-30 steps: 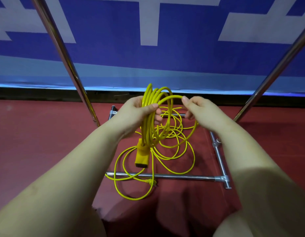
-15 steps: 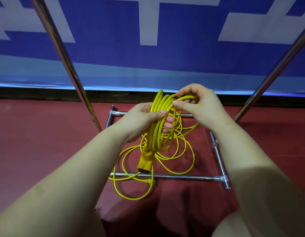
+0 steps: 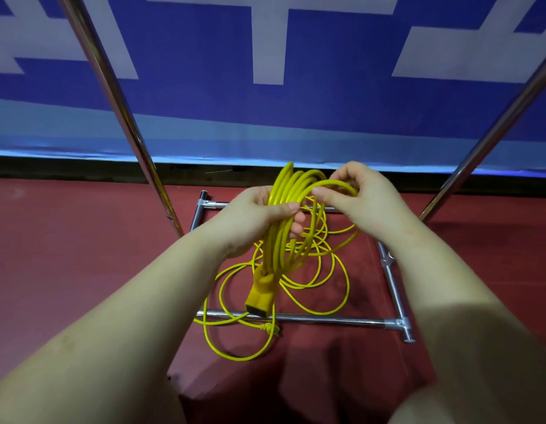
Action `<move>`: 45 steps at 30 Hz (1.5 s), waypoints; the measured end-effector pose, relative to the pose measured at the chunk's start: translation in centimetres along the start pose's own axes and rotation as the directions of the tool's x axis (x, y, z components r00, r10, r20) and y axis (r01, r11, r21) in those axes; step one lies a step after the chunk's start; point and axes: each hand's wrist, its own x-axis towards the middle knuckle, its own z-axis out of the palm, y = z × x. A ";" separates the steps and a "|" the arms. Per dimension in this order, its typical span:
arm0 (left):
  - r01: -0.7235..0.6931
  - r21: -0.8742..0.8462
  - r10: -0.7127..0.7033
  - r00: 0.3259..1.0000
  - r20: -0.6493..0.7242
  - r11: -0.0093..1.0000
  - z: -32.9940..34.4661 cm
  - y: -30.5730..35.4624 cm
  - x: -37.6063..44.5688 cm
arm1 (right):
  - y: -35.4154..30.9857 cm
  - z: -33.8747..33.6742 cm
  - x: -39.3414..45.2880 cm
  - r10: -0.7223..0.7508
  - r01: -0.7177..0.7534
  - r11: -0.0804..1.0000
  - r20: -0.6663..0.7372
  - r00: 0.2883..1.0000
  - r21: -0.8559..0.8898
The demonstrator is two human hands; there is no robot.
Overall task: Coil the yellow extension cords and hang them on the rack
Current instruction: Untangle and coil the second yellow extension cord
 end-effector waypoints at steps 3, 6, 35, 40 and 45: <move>-0.068 -0.011 0.067 0.991 -0.118 0.998 -0.7 0.3 0.3 | 1.5 0.5 0.3 0.155 -0.104 0.971 0.240 0.958 -0.213; -0.108 -0.022 0.101 0.969 -0.227 0.994 -1.5 0.3 0.6 | 3.1 1.4 -0.3 0.305 -0.195 0.936 0.402 0.863 -0.292; 0.006 0.018 -0.006 0.999 0.047 1.000 0.2 -0.6 0.3 | -1.2 0.0 0.7 0.453 -0.342 0.517 0.089 0.887 0.785; 0.011 -0.024 -0.008 0.994 0.108 1.000 1.2 -0.7 0.1 | -1.1 0.4 0.8 0.439 -0.302 0.526 0.051 0.897 0.795; 0.007 -0.085 -0.005 1.000 0.025 0.996 2.0 -0.9 0.1 | -0.9 0.7 1.1 0.427 -0.291 0.571 0.025 0.904 0.768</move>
